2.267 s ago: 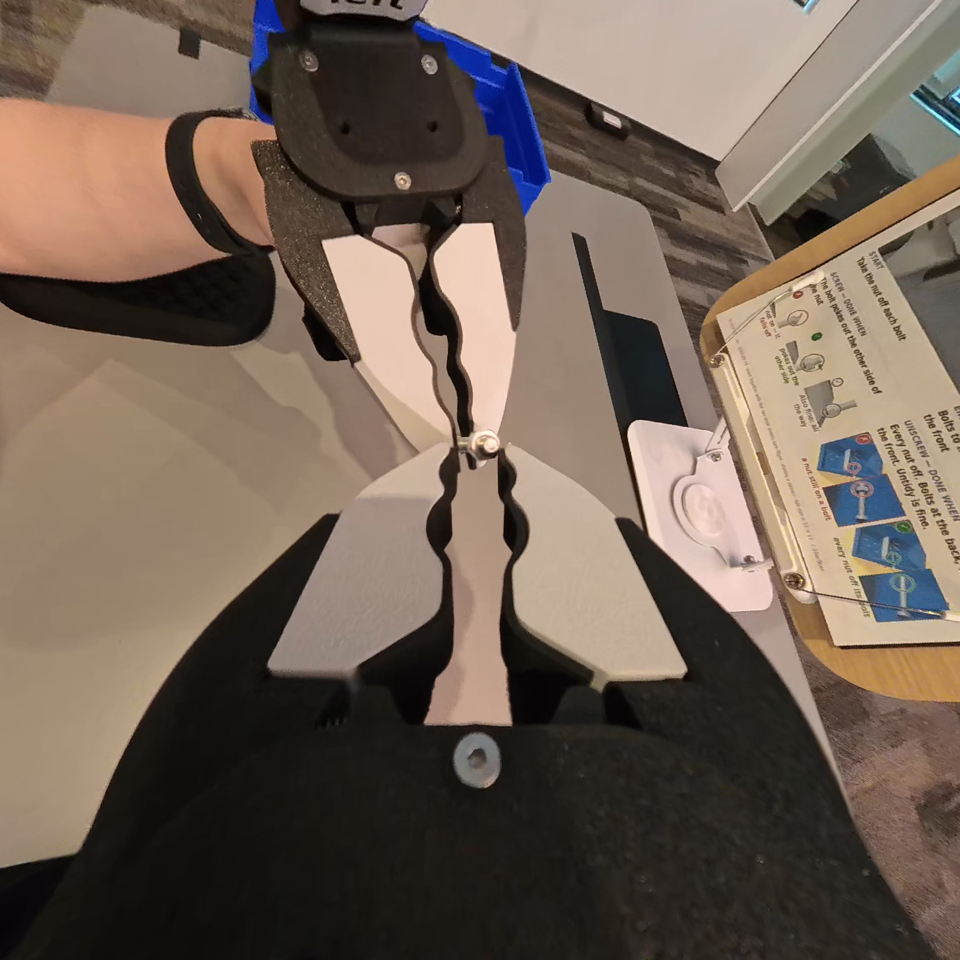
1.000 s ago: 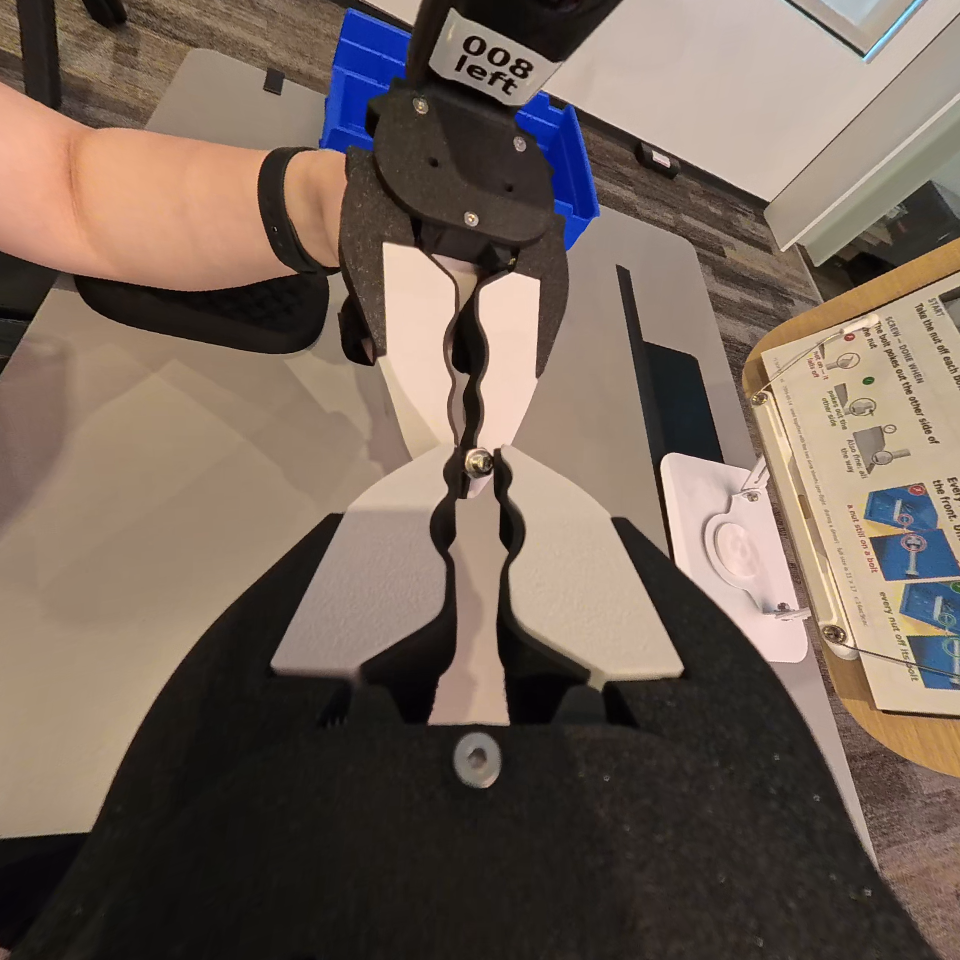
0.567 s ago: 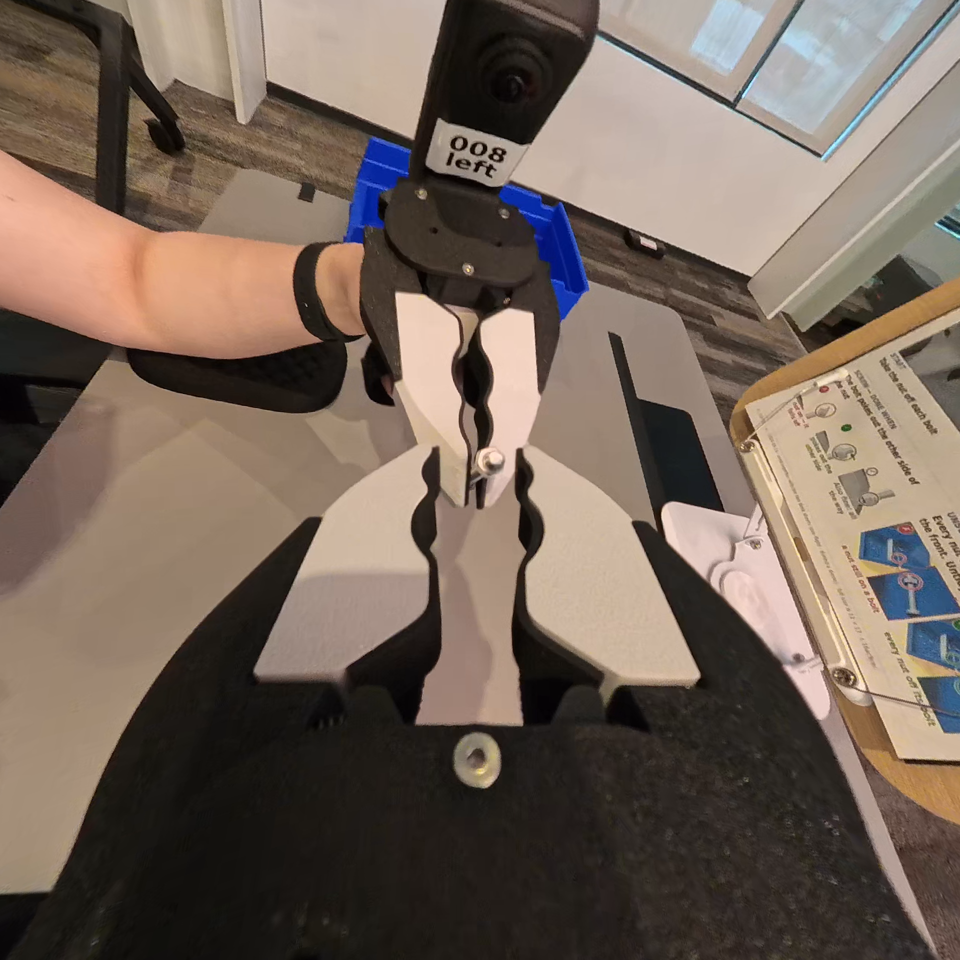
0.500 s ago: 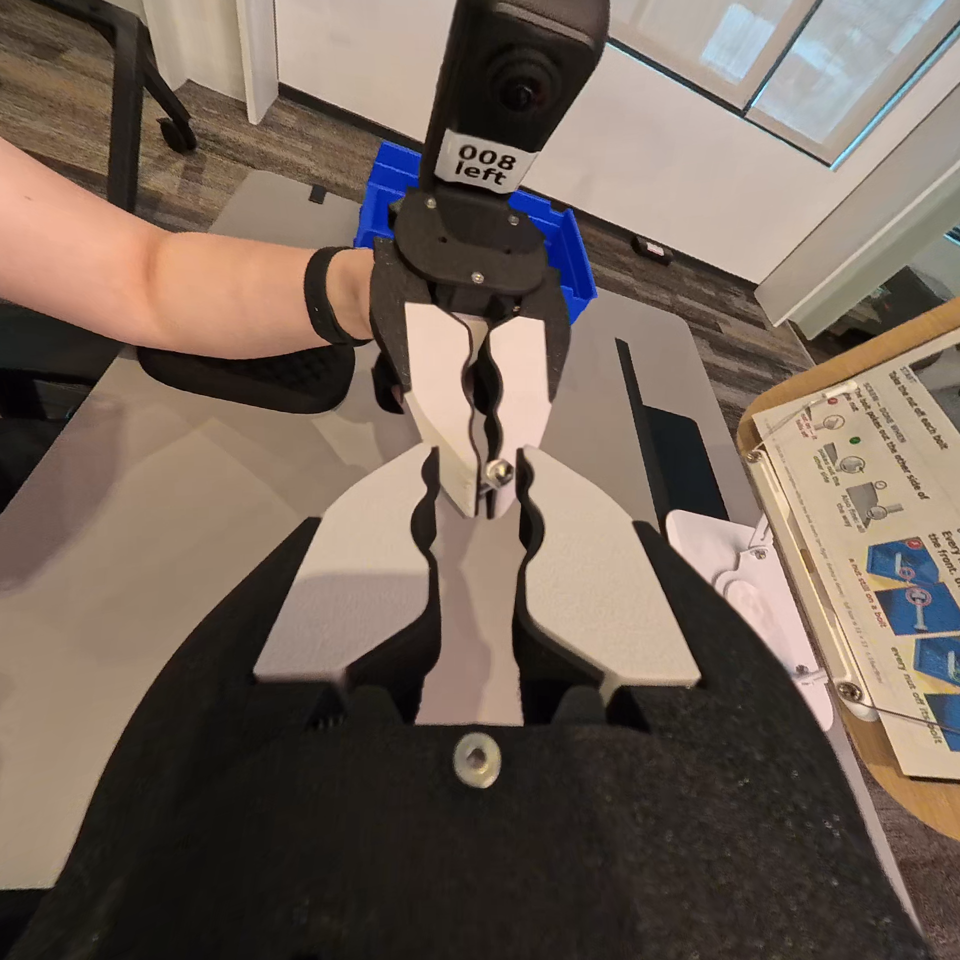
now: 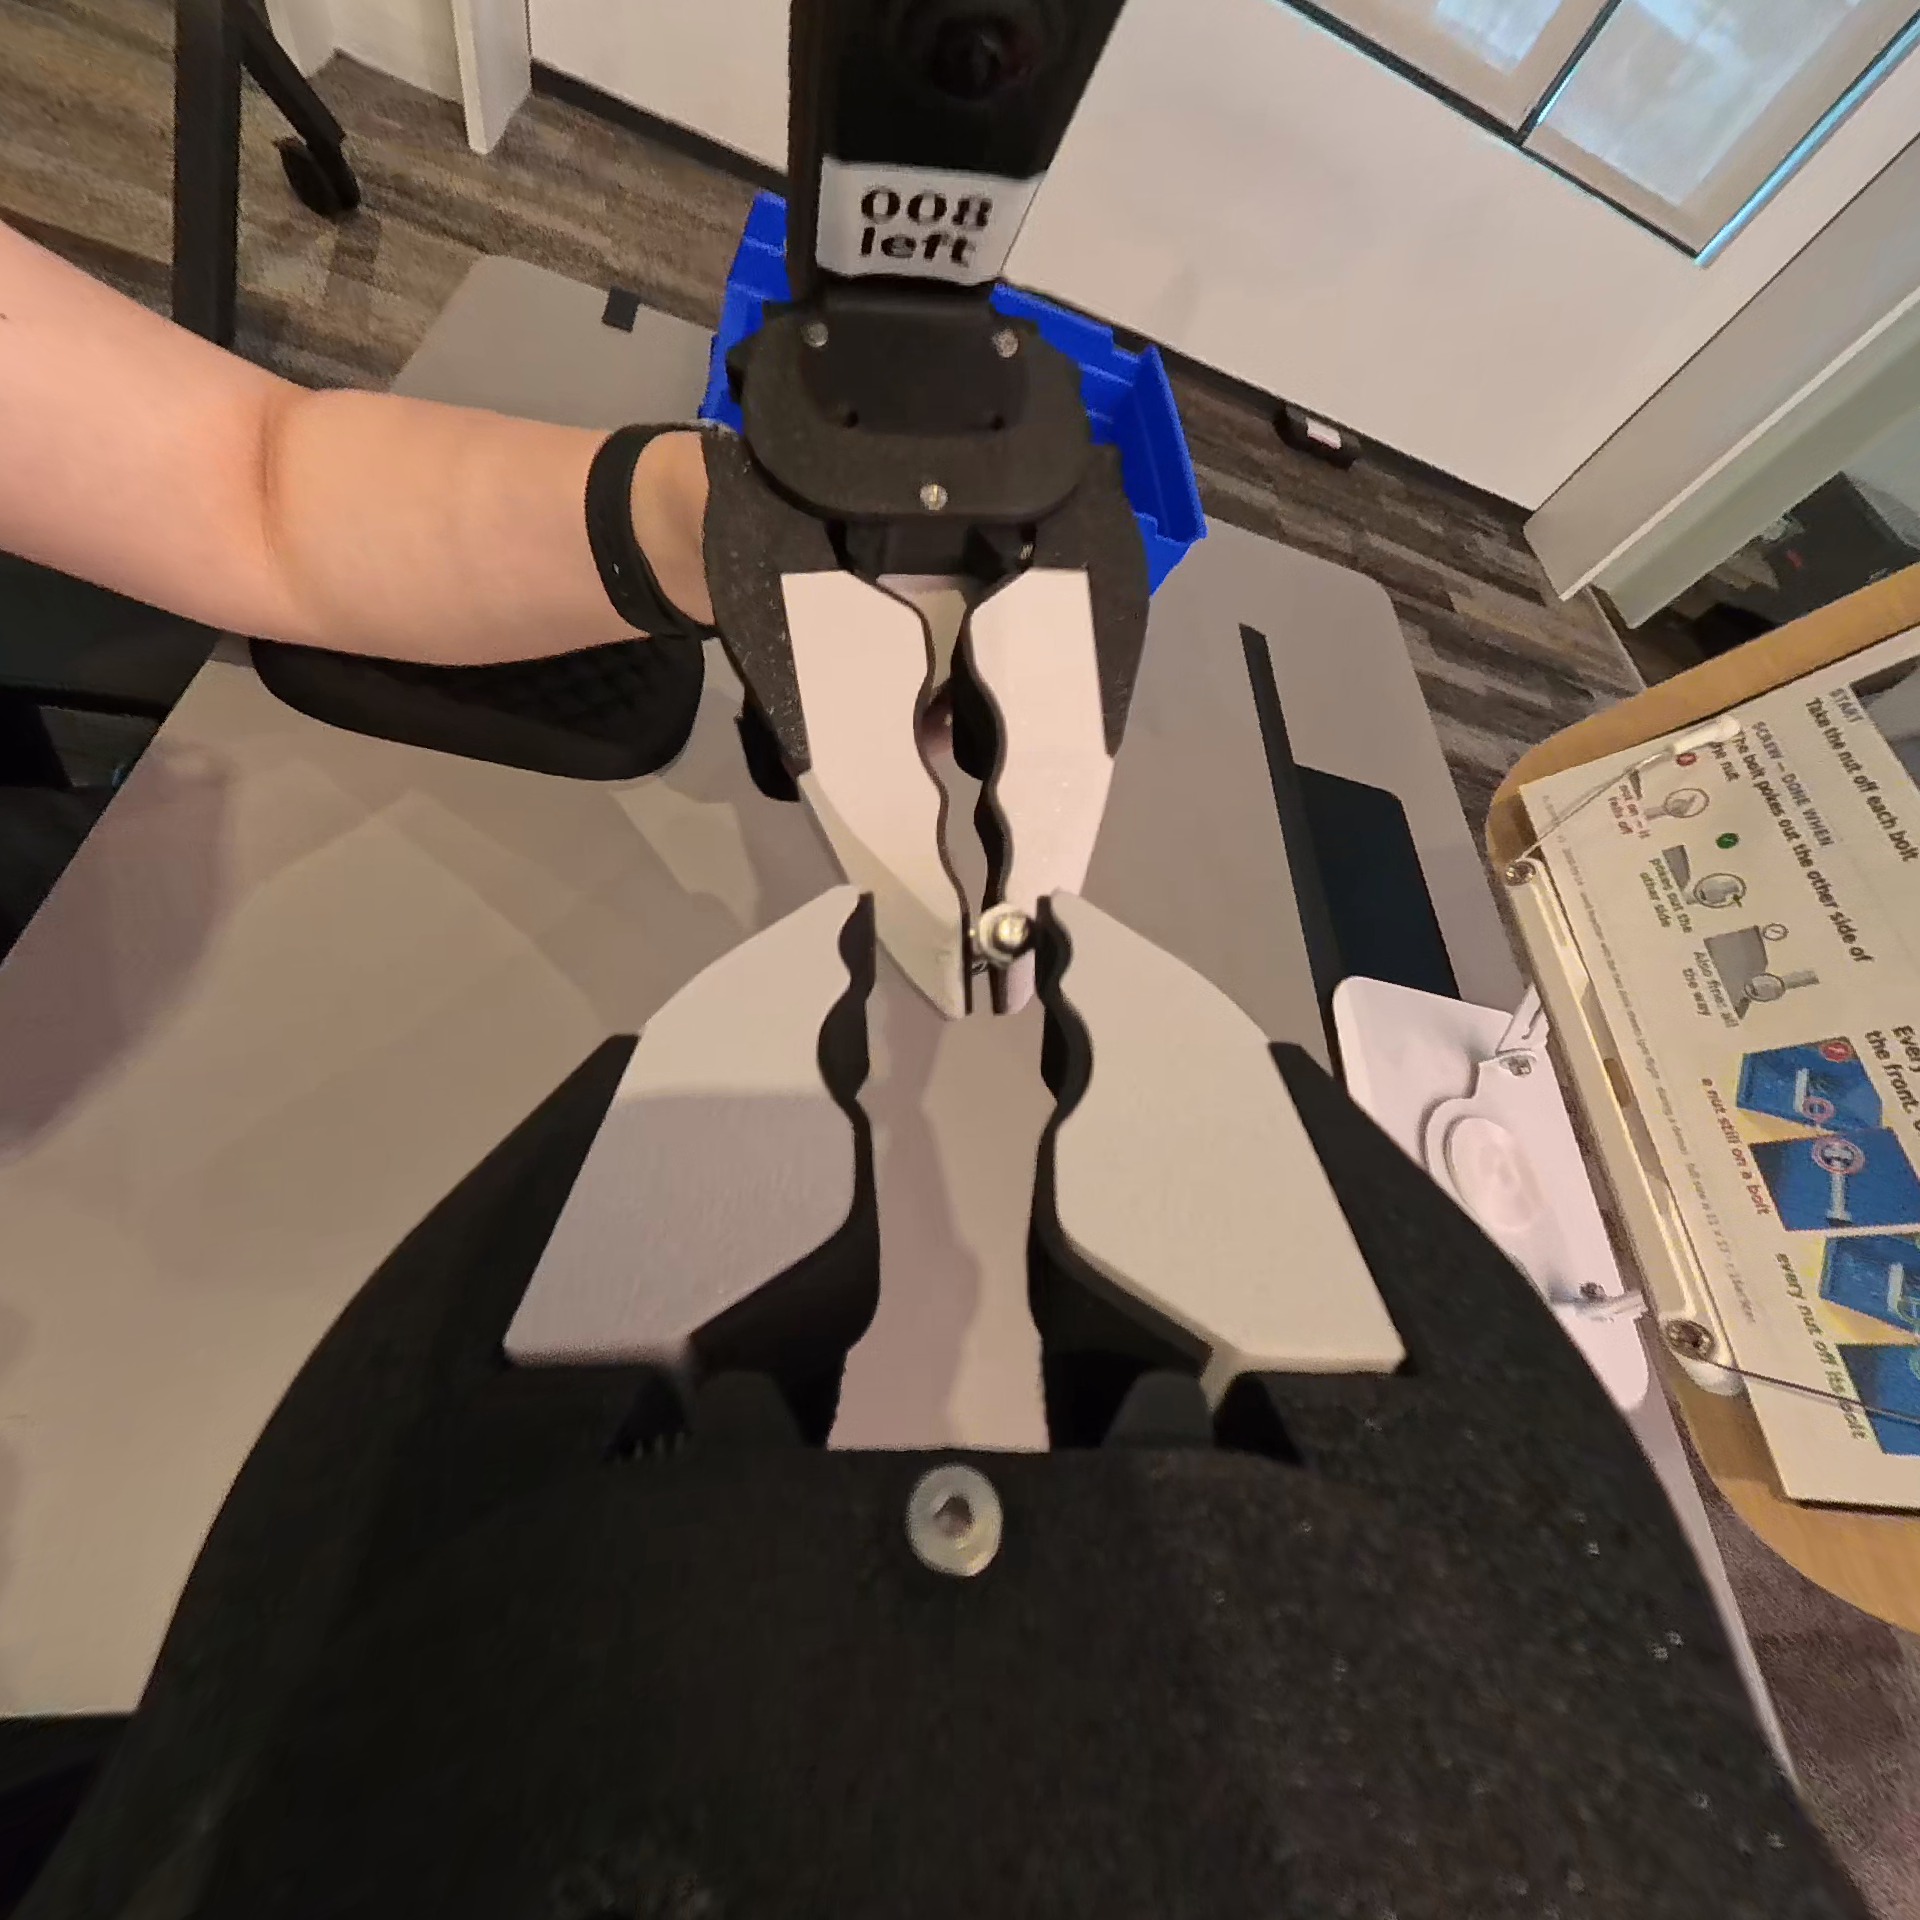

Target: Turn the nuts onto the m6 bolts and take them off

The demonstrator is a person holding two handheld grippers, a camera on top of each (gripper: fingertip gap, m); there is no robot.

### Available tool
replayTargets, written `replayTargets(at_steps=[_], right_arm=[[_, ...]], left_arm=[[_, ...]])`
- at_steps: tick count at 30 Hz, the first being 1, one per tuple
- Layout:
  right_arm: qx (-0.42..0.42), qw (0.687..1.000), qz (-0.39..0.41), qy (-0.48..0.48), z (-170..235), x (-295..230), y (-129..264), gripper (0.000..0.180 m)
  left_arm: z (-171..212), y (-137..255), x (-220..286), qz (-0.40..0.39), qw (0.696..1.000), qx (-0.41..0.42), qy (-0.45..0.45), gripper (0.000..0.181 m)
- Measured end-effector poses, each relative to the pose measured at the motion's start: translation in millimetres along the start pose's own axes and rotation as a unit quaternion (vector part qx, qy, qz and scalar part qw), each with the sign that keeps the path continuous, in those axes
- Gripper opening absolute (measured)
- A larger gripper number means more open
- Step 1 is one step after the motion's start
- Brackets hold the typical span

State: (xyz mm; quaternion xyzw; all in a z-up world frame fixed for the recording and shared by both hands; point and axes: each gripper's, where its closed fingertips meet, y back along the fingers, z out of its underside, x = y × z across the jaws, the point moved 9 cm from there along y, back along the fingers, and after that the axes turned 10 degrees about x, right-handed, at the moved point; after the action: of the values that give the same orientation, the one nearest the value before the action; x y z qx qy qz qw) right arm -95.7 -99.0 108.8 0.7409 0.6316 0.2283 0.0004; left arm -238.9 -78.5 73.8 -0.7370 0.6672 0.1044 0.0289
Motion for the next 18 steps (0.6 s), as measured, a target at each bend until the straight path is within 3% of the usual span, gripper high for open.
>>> replayTargets(at_steps=[5,13,16,18], right_arm=[[-0.017,1.000,-0.001,-0.014,2.8,1.1,7.3,0.018],[0.000,1.000,0.011,-0.004,0.3,2.4,-0.3,0.031],[-0.010,1.000,0.002,-0.014,1.8,2.0,5.4,0.018],[0.003,1.000,0.024,-0.016,-0.1,5.9,6.9,0.022]], left_arm=[[-0.8,5.1,-5.8,-0.013,1.000,0.009,0.014,0.005],[-2.3,3.6,-3.2,-0.013,1.000,0.009,0.007,0.005],[-2.2,6.4,-7.3,-0.024,0.999,0.016,0.017,0.005],[-2.0,7.2,-8.1,-0.015,0.999,0.021,0.030,0.005]])
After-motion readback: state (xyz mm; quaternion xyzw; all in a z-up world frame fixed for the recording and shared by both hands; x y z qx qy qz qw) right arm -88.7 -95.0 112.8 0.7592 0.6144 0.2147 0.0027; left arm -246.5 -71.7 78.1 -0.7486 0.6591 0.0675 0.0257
